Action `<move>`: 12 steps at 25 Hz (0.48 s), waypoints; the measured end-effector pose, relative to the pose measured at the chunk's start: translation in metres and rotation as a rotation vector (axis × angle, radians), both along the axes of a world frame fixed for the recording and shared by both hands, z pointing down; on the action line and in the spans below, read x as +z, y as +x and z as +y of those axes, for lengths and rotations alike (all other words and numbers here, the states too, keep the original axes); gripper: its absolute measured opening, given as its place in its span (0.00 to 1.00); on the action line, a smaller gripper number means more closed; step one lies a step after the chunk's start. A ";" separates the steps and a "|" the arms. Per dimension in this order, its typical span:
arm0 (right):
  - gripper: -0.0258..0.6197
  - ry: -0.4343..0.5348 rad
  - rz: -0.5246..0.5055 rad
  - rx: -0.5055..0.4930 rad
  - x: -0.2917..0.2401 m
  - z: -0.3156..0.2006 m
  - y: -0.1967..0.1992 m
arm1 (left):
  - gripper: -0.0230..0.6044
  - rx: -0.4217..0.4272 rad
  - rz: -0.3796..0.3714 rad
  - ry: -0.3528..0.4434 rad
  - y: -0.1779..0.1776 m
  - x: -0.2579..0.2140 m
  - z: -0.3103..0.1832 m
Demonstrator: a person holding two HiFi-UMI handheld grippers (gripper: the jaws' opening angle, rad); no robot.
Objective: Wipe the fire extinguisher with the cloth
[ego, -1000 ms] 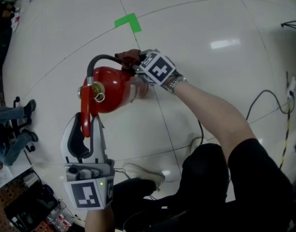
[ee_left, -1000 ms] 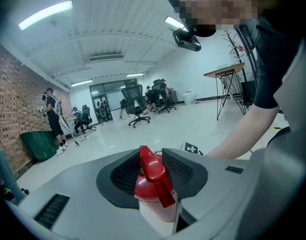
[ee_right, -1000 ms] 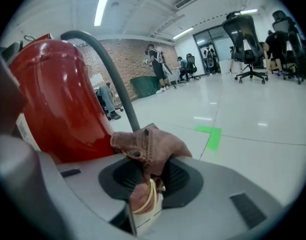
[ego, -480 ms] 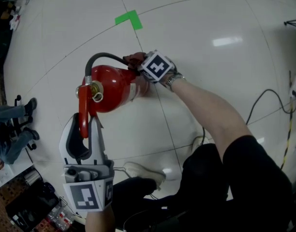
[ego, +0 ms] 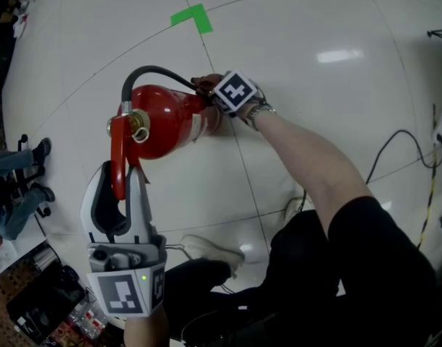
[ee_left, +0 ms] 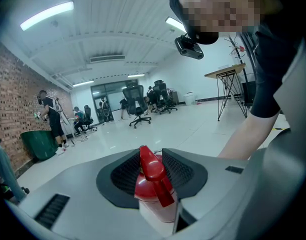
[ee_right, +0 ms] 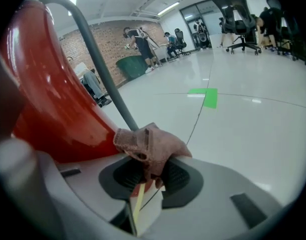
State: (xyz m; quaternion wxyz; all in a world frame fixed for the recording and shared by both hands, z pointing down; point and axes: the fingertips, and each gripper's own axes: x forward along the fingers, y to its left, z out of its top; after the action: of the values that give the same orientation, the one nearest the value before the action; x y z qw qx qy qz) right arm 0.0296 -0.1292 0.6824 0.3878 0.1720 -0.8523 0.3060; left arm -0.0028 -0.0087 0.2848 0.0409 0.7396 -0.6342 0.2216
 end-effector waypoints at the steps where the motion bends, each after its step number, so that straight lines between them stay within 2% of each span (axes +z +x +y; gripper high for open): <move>1: 0.20 -0.016 0.002 0.002 0.003 0.003 0.001 | 0.25 0.001 -0.001 0.001 0.000 0.000 0.000; 6: 0.20 -0.041 0.019 0.009 0.013 0.006 0.003 | 0.25 -0.002 -0.005 0.000 0.001 0.000 0.002; 12: 0.20 -0.142 0.040 0.014 0.018 0.021 0.005 | 0.25 -0.010 -0.007 -0.010 -0.001 0.001 0.005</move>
State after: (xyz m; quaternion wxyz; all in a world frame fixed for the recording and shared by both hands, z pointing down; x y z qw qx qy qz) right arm 0.0344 -0.1084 0.7005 0.4139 0.1561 -0.8193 0.3648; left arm -0.0036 -0.0036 0.2861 0.0436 0.7354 -0.6369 0.2273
